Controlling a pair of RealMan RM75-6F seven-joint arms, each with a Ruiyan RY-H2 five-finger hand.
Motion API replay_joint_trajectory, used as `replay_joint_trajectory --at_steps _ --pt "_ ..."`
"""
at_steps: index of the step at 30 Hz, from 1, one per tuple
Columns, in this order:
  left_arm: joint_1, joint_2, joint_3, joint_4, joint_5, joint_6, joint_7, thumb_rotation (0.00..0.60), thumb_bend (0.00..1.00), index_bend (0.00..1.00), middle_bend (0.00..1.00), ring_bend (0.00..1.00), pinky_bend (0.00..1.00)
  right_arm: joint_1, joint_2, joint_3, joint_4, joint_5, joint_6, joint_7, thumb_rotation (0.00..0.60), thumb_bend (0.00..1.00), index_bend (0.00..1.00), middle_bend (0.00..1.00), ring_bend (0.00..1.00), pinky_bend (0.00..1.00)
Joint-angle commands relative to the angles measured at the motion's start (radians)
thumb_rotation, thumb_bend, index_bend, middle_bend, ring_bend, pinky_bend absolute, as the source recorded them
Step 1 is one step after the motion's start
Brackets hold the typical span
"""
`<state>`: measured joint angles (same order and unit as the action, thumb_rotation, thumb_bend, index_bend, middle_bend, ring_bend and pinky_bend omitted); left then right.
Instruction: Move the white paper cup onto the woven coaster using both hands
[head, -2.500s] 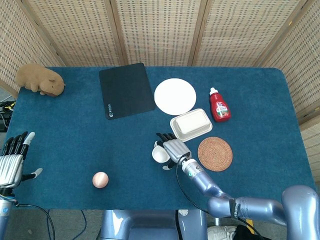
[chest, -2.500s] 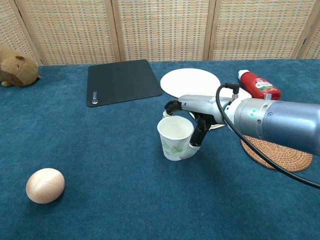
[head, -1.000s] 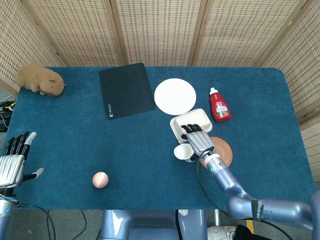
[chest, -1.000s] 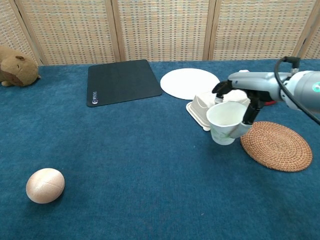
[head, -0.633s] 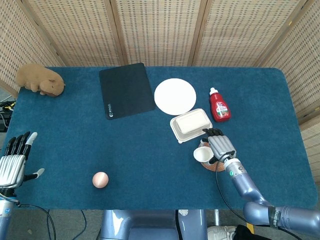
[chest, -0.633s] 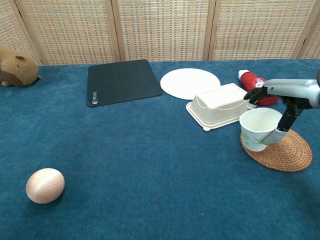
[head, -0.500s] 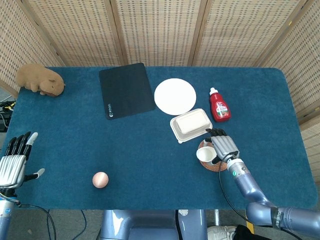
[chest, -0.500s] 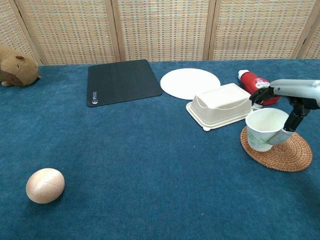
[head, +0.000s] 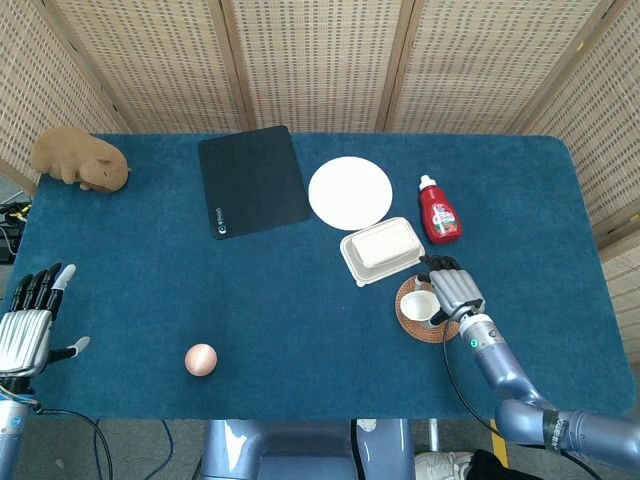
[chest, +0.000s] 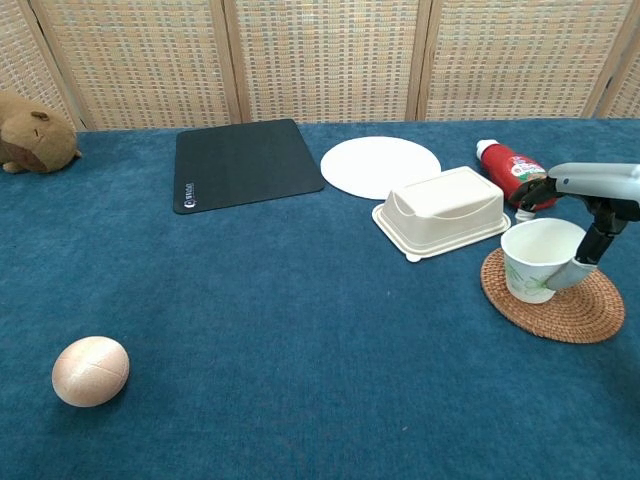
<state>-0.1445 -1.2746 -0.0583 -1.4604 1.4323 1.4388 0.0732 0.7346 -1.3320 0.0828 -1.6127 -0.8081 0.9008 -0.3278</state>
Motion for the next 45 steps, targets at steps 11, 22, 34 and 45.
replay_joint_trajectory --at_steps 11,22,34,45 --pt "0.002 0.001 -0.001 -0.002 0.004 0.001 -0.004 0.600 0.14 0.00 0.00 0.00 0.00 -0.010 -0.009 0.004 0.033 -0.003 0.012 -0.014 0.600 0.02 0.39 0.04 0.00 0.00" --pt "0.004 0.003 -0.001 -0.004 0.008 0.003 -0.007 0.600 0.14 0.00 0.00 0.00 0.00 -0.012 0.001 -0.006 0.025 0.050 0.028 -0.078 0.600 0.02 0.14 0.00 0.00 0.00" --pt "0.006 0.003 -0.002 -0.001 0.009 0.006 -0.011 0.600 0.14 0.00 0.00 0.00 0.00 -0.082 0.029 -0.031 0.003 -0.002 0.140 -0.076 0.600 0.02 0.00 0.00 0.00 0.00" --pt "0.012 0.003 0.003 -0.007 0.027 0.022 -0.001 0.600 0.14 0.00 0.00 0.00 0.00 -0.308 0.077 -0.107 0.022 -0.269 0.421 0.094 0.600 0.02 0.00 0.00 0.00 0.00"
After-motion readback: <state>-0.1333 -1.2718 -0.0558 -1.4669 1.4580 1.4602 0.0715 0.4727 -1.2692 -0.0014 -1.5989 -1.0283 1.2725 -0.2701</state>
